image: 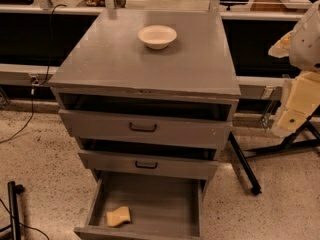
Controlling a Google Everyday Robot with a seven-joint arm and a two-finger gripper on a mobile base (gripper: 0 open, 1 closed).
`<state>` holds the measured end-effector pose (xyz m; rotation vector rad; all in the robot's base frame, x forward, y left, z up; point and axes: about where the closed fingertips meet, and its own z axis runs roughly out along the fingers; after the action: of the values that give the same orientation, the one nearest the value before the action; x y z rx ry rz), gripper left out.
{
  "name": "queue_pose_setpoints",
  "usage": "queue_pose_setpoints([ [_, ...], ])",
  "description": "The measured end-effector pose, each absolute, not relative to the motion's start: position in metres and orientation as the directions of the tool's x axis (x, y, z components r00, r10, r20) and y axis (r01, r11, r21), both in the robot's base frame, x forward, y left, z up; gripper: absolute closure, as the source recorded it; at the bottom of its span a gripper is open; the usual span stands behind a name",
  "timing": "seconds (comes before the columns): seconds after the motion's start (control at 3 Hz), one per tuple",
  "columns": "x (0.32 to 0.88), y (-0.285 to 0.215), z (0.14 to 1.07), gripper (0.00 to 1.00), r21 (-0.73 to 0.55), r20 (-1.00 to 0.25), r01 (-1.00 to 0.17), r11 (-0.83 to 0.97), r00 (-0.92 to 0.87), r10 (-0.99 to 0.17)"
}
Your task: Pick sponge from bottom drawer and place on counter
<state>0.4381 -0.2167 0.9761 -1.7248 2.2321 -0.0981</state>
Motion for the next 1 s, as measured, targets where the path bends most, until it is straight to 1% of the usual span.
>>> queue_pose_setpoints([
  [0.33, 0.438, -0.217, 0.976, 0.00, -0.245, -0.207, -0.931, 0.270, -0.222, -0.953],
  [0.67, 0.441, -0.217, 0.963, 0.00, -0.216, -0.179, -0.944, 0.249, -0.213, -0.961],
  [1.0, 0.446, -0.193, 0.914, 0.00, -0.153, -0.192, -0.972, 0.177, -0.147, -0.970],
])
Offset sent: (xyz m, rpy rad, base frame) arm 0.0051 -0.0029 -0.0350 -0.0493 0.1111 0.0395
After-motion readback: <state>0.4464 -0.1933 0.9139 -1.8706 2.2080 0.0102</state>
